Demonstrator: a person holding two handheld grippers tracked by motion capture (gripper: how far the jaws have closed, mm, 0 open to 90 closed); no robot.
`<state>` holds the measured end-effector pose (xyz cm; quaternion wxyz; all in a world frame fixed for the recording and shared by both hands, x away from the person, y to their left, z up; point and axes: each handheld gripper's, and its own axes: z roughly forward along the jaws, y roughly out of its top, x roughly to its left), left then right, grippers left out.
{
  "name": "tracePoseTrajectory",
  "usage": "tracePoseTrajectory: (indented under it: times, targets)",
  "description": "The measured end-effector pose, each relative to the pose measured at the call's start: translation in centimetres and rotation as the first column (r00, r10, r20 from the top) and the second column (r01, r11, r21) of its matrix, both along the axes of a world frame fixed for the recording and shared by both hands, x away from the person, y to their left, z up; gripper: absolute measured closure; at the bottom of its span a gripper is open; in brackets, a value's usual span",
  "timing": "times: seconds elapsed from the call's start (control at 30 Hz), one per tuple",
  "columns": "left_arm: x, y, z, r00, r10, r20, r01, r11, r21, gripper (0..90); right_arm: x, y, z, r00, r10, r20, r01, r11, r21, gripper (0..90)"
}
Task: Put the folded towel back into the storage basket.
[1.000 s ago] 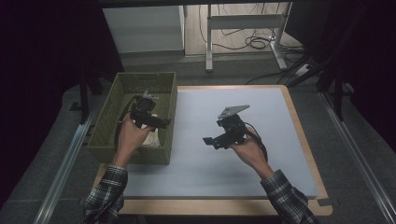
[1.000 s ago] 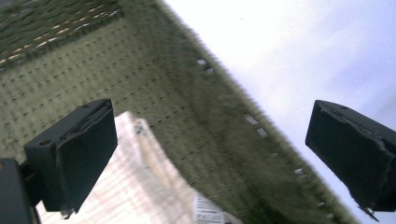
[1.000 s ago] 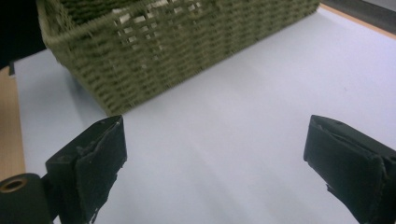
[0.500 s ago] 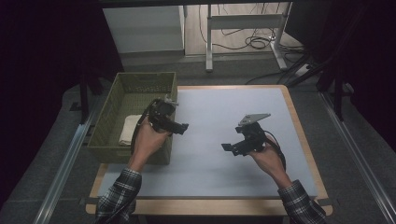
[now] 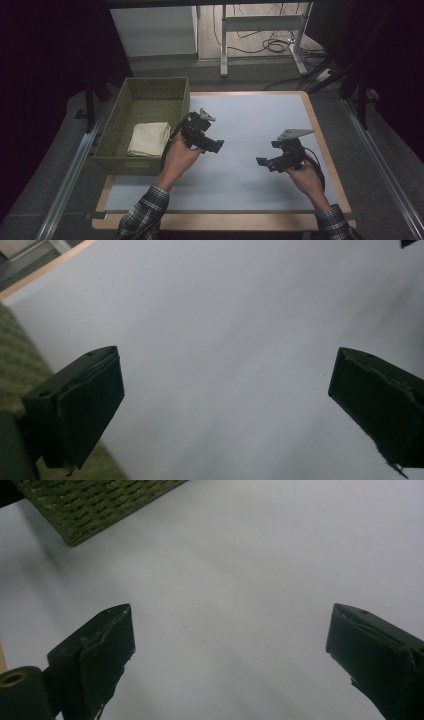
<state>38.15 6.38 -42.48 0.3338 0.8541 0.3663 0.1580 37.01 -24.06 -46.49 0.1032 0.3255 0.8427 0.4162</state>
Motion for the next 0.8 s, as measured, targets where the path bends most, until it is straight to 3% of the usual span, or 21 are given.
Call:
tracePoseTrajectory:
  times: [0.2, 0.4, 0.53, 0.67, 0.8]
  targets:
    - [-1.2, -2.5, -2.1, 0.9986, -0.054, 0.005, 0.054, 0.9980, -0.035, 1.4, -0.7, -2.0, -1.4, 0.9995, -0.030, -0.010, 0.030, 0.9995, -0.014, 4.2]
    - [-2.7, -4.1, -5.4, 0.9966, -0.082, -0.006, 0.082, 0.9960, -0.035, 1.0, -1.5, -3.1, -3.3, 0.9982, -0.054, -0.025, 0.053, 0.9976, -0.044, 4.0]
    - [-3.3, -4.2, -7.0, 0.9965, -0.081, -0.019, 0.080, 0.9960, -0.040, 0.8, -2.1, -3.3, -4.7, 0.9981, -0.055, -0.025, 0.053, 0.9958, -0.075, 3.6]
    - [-3.8, -3.4, -9.6, 0.9967, -0.066, -0.047, 0.063, 0.9968, -0.048, 0.9, -2.5, -3.2, -5.9, 0.9982, -0.053, -0.027, 0.051, 0.9947, -0.090, 3.4]
    - [-3.9, -2.9, -11.5, 0.9965, -0.056, -0.062, 0.055, 0.9984, -0.014, 0.8, -2.6, -2.9, -6.6, 0.9987, -0.050, 0.002, 0.050, 0.9913, -0.122, 2.5]
